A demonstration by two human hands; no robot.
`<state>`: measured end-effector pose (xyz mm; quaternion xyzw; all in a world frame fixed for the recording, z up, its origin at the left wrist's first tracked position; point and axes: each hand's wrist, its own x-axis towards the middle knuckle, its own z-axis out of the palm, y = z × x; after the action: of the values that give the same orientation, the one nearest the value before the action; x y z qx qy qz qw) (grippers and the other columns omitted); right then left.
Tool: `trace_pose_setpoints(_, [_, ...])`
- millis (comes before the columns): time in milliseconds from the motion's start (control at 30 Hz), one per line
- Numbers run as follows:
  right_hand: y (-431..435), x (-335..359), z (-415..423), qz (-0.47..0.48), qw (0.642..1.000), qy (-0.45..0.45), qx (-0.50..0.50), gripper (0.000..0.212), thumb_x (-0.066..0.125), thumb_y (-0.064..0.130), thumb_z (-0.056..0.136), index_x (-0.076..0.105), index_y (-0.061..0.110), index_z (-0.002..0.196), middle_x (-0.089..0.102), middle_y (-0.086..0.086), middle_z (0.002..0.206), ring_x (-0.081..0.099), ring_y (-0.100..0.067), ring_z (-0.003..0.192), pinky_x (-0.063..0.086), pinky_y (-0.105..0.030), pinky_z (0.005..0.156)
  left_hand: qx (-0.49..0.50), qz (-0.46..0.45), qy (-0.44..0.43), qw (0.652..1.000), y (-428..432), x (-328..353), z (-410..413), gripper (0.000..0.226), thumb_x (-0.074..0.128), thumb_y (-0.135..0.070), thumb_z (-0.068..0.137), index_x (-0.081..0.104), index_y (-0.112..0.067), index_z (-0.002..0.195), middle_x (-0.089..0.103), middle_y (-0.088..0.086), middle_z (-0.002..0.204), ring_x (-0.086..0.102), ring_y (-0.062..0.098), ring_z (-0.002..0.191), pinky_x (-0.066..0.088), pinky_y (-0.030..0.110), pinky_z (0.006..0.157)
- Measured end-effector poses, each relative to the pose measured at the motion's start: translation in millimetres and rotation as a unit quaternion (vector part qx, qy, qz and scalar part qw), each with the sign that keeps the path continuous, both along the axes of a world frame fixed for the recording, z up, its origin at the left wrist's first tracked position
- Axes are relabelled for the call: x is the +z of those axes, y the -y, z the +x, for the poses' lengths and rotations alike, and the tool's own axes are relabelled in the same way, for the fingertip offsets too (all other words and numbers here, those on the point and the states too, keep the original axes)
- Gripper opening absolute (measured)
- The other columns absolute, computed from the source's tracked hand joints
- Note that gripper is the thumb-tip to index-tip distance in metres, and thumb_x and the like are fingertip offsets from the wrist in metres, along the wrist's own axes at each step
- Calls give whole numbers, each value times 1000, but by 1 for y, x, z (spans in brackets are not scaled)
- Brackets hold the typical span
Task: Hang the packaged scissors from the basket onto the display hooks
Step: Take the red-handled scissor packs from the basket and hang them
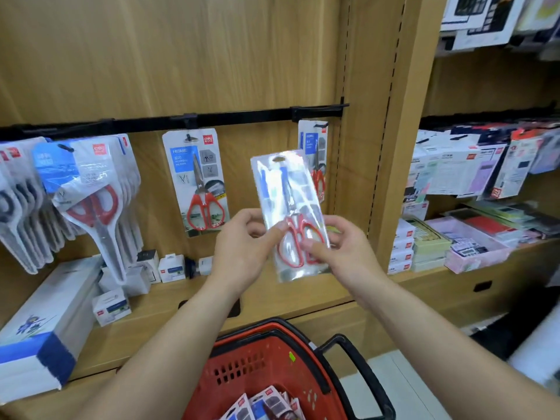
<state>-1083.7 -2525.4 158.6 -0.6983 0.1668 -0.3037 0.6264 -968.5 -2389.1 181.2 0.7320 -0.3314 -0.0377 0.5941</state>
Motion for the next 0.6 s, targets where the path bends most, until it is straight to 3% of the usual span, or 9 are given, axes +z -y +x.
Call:
trace_pose_setpoints(100, [24, 13, -2, 20, 998, 21, -55, 38, 79, 12, 88, 60, 18, 120, 80, -3, 99, 78, -19, 85, 63, -38, 70, 1, 62, 42, 997, 0, 8, 7, 48, 74, -43, 92, 59, -23, 134, 74, -13, 101, 67, 4, 99, 51, 28, 87])
trace_pose_setpoints(233, [48, 24, 0, 33, 994, 31, -98, 36, 75, 10, 92, 57, 20, 122, 79, 0, 93, 78, -12, 78, 59, -26, 60, 14, 87, 84, 993, -3, 8, 12, 46, 73, -37, 94, 58, -24, 136, 69, -15, 109, 66, 3, 94, 45, 14, 75])
trace_pose_setpoints(400, [55, 27, 6, 22, 994, 36, -99, 36, 75, 3, 91, 56, 31, 104, 78, -1, 96, 77, -9, 76, 58, -23, 59, 17, 114, 103, 988, -7, 2, 18, 46, 75, -36, 93, 60, -24, 135, 68, -16, 107, 68, 2, 89, 50, 18, 76])
trace_pose_setpoints(600, [60, 29, 16, 31, 992, 47, -110, 36, 77, 3, 89, 59, 29, 105, 78, -2, 100, 78, -15, 82, 61, -32, 66, 25, 113, 99, 988, -11, -2, 25, 44, 75, -36, 92, 61, -26, 133, 68, -15, 108, 68, 3, 87, 49, 18, 73])
